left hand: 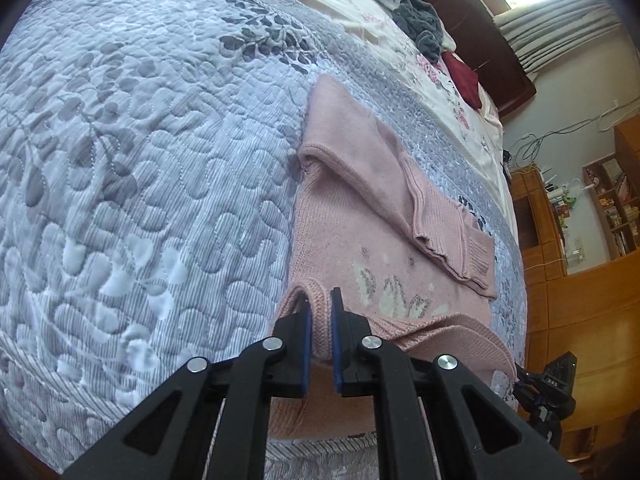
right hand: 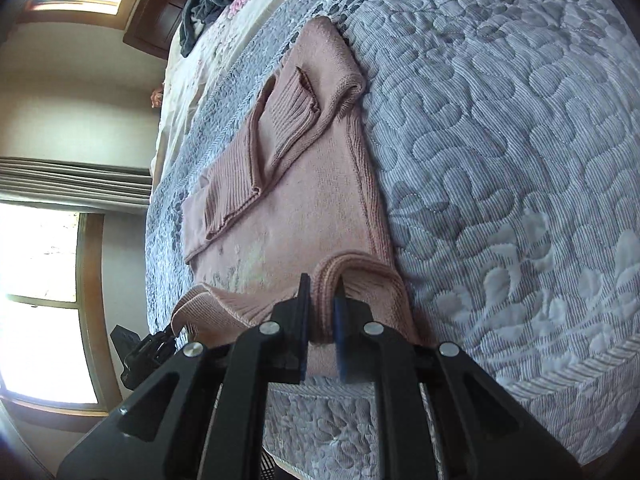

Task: Fold small clothes
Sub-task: 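Lift the hem and fold it over toward the collar with both grippers, release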

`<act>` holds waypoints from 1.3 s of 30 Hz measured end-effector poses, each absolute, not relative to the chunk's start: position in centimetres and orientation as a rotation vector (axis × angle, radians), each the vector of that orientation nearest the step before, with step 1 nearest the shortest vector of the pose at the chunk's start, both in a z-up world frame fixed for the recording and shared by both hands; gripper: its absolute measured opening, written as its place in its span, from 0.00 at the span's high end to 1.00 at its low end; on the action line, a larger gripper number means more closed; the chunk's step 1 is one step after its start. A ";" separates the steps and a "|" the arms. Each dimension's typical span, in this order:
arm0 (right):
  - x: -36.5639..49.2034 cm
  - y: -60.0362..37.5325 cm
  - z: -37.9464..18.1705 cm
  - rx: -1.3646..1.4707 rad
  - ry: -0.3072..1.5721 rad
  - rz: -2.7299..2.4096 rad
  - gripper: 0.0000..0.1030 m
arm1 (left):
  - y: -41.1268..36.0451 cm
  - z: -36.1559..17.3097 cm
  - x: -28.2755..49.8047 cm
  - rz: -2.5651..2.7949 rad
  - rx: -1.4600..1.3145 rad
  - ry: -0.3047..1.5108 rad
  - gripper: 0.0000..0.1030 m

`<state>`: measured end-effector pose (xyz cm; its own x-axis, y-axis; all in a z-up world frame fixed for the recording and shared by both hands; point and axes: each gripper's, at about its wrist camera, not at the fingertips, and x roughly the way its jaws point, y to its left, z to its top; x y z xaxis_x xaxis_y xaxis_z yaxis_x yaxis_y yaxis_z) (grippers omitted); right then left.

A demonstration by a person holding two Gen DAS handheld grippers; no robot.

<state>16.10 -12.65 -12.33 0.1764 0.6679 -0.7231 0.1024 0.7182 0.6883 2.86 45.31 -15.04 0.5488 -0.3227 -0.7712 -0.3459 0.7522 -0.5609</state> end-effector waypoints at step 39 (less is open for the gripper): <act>17.5 -4.6 -13.1 -0.046 1.280 0.466 0.90 | 39.1 -15.3 6.7 0.022 -0.219 1.096 0.85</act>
<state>17.51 -4.57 -13.08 0.2072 0.3093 -0.9281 -0.3598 0.9063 0.2217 6.70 39.13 -15.29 0.4594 -0.0906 -0.8836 -0.1259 0.9781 -0.1657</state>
